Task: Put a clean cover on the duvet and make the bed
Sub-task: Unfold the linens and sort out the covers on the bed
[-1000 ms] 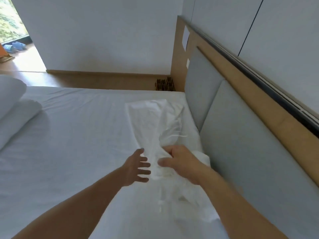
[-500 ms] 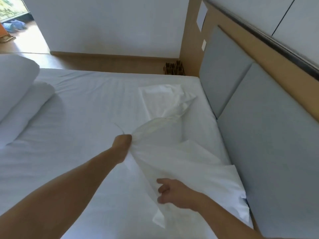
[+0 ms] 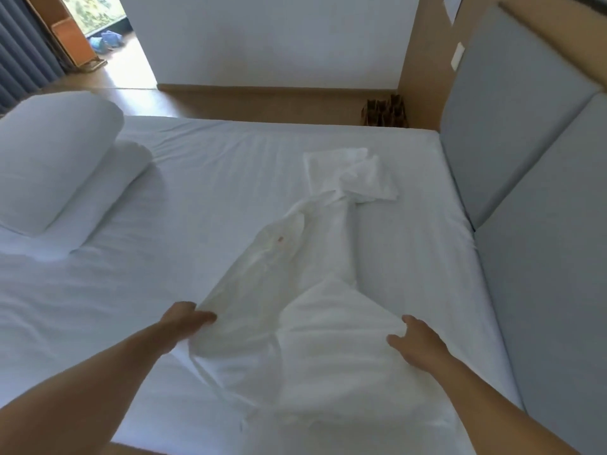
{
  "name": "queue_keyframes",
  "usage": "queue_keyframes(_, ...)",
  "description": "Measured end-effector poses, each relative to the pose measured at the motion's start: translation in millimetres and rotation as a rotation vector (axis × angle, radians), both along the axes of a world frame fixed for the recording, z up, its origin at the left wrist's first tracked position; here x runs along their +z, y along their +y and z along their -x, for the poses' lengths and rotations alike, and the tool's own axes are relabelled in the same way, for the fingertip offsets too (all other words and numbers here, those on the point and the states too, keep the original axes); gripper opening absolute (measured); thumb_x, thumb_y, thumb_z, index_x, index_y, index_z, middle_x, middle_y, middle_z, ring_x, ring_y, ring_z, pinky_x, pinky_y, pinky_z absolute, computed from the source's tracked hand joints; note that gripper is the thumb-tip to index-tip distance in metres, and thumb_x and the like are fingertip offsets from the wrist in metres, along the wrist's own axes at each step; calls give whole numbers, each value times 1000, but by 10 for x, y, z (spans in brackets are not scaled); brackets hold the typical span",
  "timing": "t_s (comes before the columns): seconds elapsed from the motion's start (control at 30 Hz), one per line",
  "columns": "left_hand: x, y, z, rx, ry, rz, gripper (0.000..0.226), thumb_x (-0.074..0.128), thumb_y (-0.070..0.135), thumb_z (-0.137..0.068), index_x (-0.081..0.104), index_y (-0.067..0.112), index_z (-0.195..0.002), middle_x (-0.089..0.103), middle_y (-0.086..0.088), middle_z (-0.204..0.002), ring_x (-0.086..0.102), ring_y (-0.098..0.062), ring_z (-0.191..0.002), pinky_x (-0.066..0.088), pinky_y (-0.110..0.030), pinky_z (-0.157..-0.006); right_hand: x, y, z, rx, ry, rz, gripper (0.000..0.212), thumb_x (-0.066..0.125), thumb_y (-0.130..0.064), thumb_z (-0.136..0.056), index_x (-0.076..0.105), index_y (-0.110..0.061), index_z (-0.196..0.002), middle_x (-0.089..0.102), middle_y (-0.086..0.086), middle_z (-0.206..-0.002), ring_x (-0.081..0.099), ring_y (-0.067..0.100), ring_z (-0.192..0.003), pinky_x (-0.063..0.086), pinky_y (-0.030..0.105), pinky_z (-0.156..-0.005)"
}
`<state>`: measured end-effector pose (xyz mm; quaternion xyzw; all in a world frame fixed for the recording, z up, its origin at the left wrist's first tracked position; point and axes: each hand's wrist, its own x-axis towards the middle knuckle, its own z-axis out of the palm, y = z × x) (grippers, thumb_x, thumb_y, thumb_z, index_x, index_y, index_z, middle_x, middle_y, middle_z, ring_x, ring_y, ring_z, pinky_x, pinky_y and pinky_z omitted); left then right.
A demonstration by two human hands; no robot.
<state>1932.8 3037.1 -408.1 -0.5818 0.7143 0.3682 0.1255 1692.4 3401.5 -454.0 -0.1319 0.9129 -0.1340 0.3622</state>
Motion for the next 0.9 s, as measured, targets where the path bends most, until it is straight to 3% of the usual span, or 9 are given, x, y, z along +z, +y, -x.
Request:
queue_keyframes(0.1,-131,184,363,-77,-76,-63,19,68,12,-77,72,2,-92,70,-14,-90,67,-26,-80,50,-26,-64,-220,23,185,114,12,-102,78,55,-57,-88,29,-17,-150,40,3,-151,41,23,-137,38,39,-108)
queue_keyframes(0.23,-272,330,798,-107,-127,-124,24,70,21,-77,65,7,-96,67,-9,-93,65,-22,-80,48,-24,-61,-478,121,358,289,49,-276,99,46,-74,-80,12,-21,-156,26,0,-159,22,20,-148,20,53,-113)
queue_keyframes(0.33,-340,379,1018,-101,-136,-103,22,69,22,-79,61,8,-94,62,-8,-85,59,-20,-68,41,-21,-53,-586,168,409,322,-87,-292,108,56,-75,-69,17,-21,-153,46,-3,-146,45,20,-135,32,43,-108)
queue_keyframes(0.5,-436,341,1164,-124,-224,-174,11,62,16,-79,61,6,-83,63,-8,-72,58,-22,-56,47,-25,-57,-704,103,520,433,-470,-275,79,82,-57,-47,63,-24,-117,67,-6,-109,68,15,-96,54,28,-84)
queue_keyframes(0.6,-519,244,1209,-148,-280,-161,11,60,18,-81,54,9,-84,57,-6,-73,52,-20,-59,39,-23,-55,-686,-51,648,404,-484,-253,41,78,-51,-63,69,-21,-89,70,-5,-83,71,15,-78,54,23,-69)
queue_keyframes(0.67,-617,125,1247,-155,-285,-100,26,65,27,-84,51,9,-95,52,-3,-77,49,-17,-64,37,-24,-55,-691,-212,764,319,-348,-147,24,73,-50,-75,66,-27,-80,69,-8,-84,70,15,-87,49,22,-69)
queue_keyframes(0.7,-682,48,1284,-163,-281,-54,37,69,33,-84,50,8,-103,54,-4,-83,51,-17,-69,40,-26,-57,-736,-302,815,245,-292,-70,20,70,-49,-81,66,-31,-89,70,-7,-96,67,14,-96,48,22,-74)
queue_keyframes(0.8,-978,-194,1420,-168,-308,35,87,75,54,-77,37,4,-136,52,-14,-125,55,-29,-111,49,-38,-90,-903,-597,929,36,-255,64,54,58,-47,-94,49,-19,-141,55,3,-139,54,20,-124,42,26,-94)
queue_keyframes(0.9,-1290,-373,1608,-100,-257,6,123,80,62,-69,9,6,-154,28,-20,-152,41,-39,-134,41,-47,-107,-1167,-858,1007,-181,-281,105,54,51,-45,-99,47,-11,-140,53,8,-137,54,25,-122,40,29,-92)
